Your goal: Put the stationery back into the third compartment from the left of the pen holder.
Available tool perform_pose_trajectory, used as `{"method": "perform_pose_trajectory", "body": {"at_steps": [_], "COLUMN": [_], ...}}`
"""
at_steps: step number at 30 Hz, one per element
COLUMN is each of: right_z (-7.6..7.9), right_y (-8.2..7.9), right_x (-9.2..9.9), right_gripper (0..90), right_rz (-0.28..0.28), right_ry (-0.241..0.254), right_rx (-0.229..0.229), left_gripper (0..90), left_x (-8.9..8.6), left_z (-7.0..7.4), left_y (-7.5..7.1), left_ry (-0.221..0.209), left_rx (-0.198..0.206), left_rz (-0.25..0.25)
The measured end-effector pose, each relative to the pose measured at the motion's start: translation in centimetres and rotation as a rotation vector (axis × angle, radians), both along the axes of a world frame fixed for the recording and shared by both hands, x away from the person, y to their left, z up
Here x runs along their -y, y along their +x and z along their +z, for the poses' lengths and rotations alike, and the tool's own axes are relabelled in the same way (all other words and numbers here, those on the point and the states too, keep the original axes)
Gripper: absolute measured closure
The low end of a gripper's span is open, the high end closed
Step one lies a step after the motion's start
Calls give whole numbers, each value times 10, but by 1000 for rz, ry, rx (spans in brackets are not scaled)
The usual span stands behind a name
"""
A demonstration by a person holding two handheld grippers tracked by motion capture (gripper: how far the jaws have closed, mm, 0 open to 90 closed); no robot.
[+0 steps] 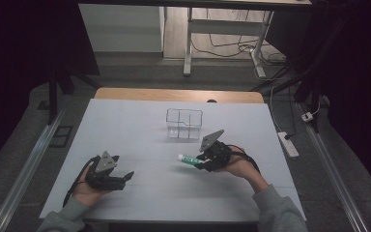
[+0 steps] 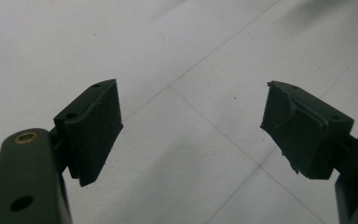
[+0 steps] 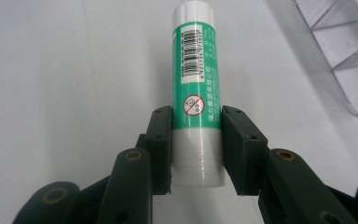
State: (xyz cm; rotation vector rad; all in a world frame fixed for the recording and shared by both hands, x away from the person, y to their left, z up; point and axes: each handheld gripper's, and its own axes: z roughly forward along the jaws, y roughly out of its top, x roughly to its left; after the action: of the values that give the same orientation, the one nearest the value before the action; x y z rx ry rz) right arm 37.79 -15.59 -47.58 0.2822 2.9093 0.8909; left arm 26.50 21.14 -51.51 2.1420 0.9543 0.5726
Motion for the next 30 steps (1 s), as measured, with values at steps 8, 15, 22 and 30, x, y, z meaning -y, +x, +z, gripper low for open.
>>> {"method": "perform_pose_trajectory", "body": {"at_steps": [8, 15, 22, 30], "right_z": [0, 2, 0, 0], "right_y": [0, 0, -1, -2], "right_x": [-5, -9, -15, -18], "right_gripper": [638, 638, 638, 638], "right_rz": [-25, -59, -68, -76], "right_ry": [15, 39, 45, 45], "right_rx": [-42, -81, -80, -72], "left_gripper": [201, 202, 203, 205], "left_x": [8, 16, 31, 45], "left_z": [3, 7, 9, 11], "left_y": [-2, -1, 1, 4], "left_ry": [11, 38, 62, 77], "left_rx": [20, 52, 67, 74], "left_rz": [-27, -41, -86, -122]}}
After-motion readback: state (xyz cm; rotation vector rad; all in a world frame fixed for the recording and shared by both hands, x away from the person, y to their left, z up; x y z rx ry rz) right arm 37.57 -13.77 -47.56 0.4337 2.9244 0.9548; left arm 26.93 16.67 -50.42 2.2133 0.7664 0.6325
